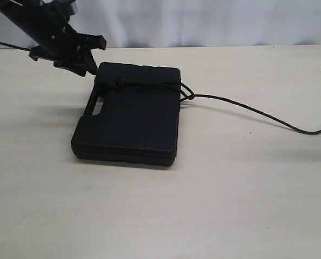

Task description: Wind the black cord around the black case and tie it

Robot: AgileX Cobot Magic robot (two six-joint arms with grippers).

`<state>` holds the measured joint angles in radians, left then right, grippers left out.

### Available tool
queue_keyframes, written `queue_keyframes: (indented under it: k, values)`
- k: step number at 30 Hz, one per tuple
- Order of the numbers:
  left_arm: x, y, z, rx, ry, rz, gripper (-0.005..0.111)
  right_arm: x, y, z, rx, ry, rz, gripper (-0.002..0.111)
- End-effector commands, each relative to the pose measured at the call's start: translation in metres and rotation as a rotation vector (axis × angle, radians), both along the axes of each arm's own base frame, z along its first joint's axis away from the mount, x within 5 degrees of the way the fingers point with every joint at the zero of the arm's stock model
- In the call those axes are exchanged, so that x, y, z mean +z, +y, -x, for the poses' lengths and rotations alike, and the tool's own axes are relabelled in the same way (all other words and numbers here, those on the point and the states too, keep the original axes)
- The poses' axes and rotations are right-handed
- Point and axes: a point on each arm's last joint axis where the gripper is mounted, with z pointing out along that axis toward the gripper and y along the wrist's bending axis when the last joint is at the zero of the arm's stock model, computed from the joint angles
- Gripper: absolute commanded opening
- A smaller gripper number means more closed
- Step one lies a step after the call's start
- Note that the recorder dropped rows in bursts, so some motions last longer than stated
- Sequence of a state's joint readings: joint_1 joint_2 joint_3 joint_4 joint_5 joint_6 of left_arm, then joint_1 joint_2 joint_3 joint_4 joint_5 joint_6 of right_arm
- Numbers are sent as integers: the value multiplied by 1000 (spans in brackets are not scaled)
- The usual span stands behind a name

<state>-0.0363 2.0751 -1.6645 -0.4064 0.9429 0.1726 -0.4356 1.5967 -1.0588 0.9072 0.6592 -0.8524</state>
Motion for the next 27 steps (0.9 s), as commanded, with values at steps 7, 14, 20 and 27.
queue_keyframes:
  k: [7, 14, 20, 27]
  values:
    - [53, -3, 52, -134, 131, -41, 0, 30, 39, 42, 125, 321, 188, 5]
    - [75, -14, 138, -182, 58, -100, 0, 46, 81, 82, 190, 321, 336, 5]
    - [102, -3, 208, -148, -231, -119, 0, 69, 108, 140, 243, 59, 440, 5]
    - [125, 10, 294, -65, -765, -113, 0, 69, 119, 211, 274, -416, 463, 5]
